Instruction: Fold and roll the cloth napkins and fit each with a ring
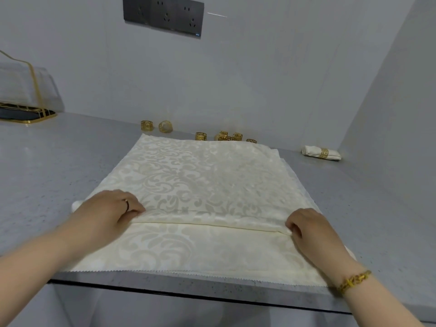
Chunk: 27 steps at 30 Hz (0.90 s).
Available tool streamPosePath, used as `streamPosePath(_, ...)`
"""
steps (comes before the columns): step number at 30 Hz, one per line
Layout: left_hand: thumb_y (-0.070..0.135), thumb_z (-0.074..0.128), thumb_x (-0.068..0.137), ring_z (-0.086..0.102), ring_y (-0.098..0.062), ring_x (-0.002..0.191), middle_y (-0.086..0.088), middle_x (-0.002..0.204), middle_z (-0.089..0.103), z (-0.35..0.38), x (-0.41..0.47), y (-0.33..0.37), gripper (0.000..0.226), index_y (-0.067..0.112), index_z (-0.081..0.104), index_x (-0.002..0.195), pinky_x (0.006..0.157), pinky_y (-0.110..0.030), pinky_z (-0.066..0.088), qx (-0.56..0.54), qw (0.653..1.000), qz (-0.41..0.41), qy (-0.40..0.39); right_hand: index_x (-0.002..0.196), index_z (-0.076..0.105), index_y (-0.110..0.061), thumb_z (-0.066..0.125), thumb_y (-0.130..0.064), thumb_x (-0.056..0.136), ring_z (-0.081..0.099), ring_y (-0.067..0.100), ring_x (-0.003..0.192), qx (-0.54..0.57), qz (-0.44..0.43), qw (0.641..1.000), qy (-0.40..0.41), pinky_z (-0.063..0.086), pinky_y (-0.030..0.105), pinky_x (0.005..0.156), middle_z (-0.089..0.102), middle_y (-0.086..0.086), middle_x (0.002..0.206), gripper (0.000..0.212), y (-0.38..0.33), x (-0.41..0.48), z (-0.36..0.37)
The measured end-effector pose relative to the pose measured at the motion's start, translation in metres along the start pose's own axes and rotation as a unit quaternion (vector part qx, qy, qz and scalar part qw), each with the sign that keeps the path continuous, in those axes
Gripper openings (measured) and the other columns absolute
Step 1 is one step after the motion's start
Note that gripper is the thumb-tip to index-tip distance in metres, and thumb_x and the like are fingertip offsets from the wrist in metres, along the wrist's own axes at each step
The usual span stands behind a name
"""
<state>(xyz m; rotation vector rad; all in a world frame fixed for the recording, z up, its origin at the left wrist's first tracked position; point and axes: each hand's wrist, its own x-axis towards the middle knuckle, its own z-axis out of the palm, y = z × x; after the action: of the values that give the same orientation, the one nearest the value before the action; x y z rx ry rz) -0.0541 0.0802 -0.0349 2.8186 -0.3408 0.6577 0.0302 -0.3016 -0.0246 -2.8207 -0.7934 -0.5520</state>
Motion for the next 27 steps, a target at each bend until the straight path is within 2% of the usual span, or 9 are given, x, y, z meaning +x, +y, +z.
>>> streamPosePath(3,0.054,0.037,0.072,0.043,0.009,0.097,0.039,0.092,0.046,-0.001,-0.009,-0.006,0.037,0.039,0.067,0.089,0.082,-0.021,0.042,-0.062,0.996,-0.033,-0.046,0.090,0.069,-0.009,0.068,-0.002,0.075,0.061,0.017,0.080,0.041,0.001,0.998,-0.044,0.036,0.014,0.066,0.067,0.001,0.089,0.017,0.005,-0.012,-0.006)
streamPosePath(5,0.061,0.036,0.067,0.045,0.011,0.097,0.030,0.098,0.050,-0.002,-0.007,-0.004,0.030,0.053,0.052,0.091,0.087,-0.021,0.038,-0.076,0.994,-0.057,-0.053,0.108,0.064,-0.010,0.060,-0.012,0.085,0.056,0.016,0.098,0.039,0.005,0.998,-0.042,0.032,0.016,0.079,0.062,-0.001,0.108,0.024,0.008,-0.012,-0.006)
streamPosePath(10,0.024,0.055,0.089,0.051,-0.015,0.114,0.007,0.112,0.059,0.001,0.016,-0.004,0.023,0.028,0.057,0.111,0.087,-0.021,0.033,-0.120,0.981,-0.151,-0.019,0.117,0.056,-0.016,0.043,-0.014,0.094,0.052,0.014,0.106,0.086,0.082,0.991,-0.056,0.029,0.012,0.077,0.056,-0.007,0.109,0.026,0.007,0.012,-0.007)
streamPosePath(15,0.024,0.054,0.089,0.053,-0.020,0.104,-0.001,0.111,0.058,0.007,0.033,-0.003,0.028,0.020,0.052,0.117,0.079,-0.023,0.033,-0.089,0.976,-0.197,-0.039,0.099,0.043,-0.025,0.034,-0.015,0.096,0.046,0.021,0.087,0.111,0.124,0.982,-0.089,0.029,0.025,0.071,0.055,0.003,0.090,0.013,0.010,0.030,0.001)
streamPosePath(18,0.014,0.059,0.086,0.052,-0.016,0.090,0.005,0.095,0.056,0.008,0.036,0.001,0.012,0.018,0.059,0.097,0.075,-0.023,0.031,-0.055,0.984,-0.167,-0.012,0.086,0.050,-0.017,0.045,-0.002,0.088,0.043,0.019,0.081,0.041,0.077,0.995,-0.045,0.027,0.026,0.070,0.047,-0.006,0.080,0.016,0.005,0.032,0.005)
streamPosePath(21,0.004,0.057,0.075,0.066,-0.021,0.072,0.004,0.076,0.068,0.013,0.030,-0.001,0.018,0.016,0.070,0.071,0.064,-0.025,0.044,0.014,0.999,-0.035,0.036,0.065,0.061,-0.010,0.056,0.007,0.065,0.055,0.021,0.059,0.028,-0.008,0.999,0.021,0.041,0.026,0.055,0.059,0.001,0.066,0.017,0.004,0.023,0.009)
streamPosePath(22,0.011,0.058,0.070,0.067,-0.017,0.067,0.007,0.072,0.069,0.012,0.027,-0.002,0.014,0.016,0.071,0.068,0.059,-0.023,0.047,0.024,0.999,-0.003,0.028,0.066,0.063,-0.010,0.056,0.001,0.063,0.059,0.022,0.058,0.023,-0.023,0.999,0.013,0.042,0.024,0.054,0.062,0.002,0.065,0.013,0.007,0.018,0.011)
streamPosePath(25,0.040,0.045,0.071,0.065,-0.002,0.065,0.015,0.074,0.069,0.006,0.023,-0.006,0.032,0.023,0.072,0.074,0.060,-0.003,0.035,0.046,0.998,0.029,-0.033,0.093,0.067,-0.009,0.057,-0.017,0.081,0.058,0.017,0.085,0.043,-0.001,0.999,-0.032,0.036,0.016,0.074,0.065,0.002,0.092,0.018,0.010,0.012,0.006)
streamPosePath(27,0.045,0.043,0.073,0.065,-0.001,0.068,0.015,0.077,0.068,0.005,0.027,-0.008,0.038,0.022,0.073,0.077,0.062,0.000,0.028,0.051,0.997,0.032,-0.038,0.104,0.064,-0.010,0.056,-0.021,0.088,0.051,0.012,0.091,0.045,-0.011,0.999,-0.025,0.030,0.006,0.071,0.062,0.000,0.101,0.021,0.013,0.016,0.006)
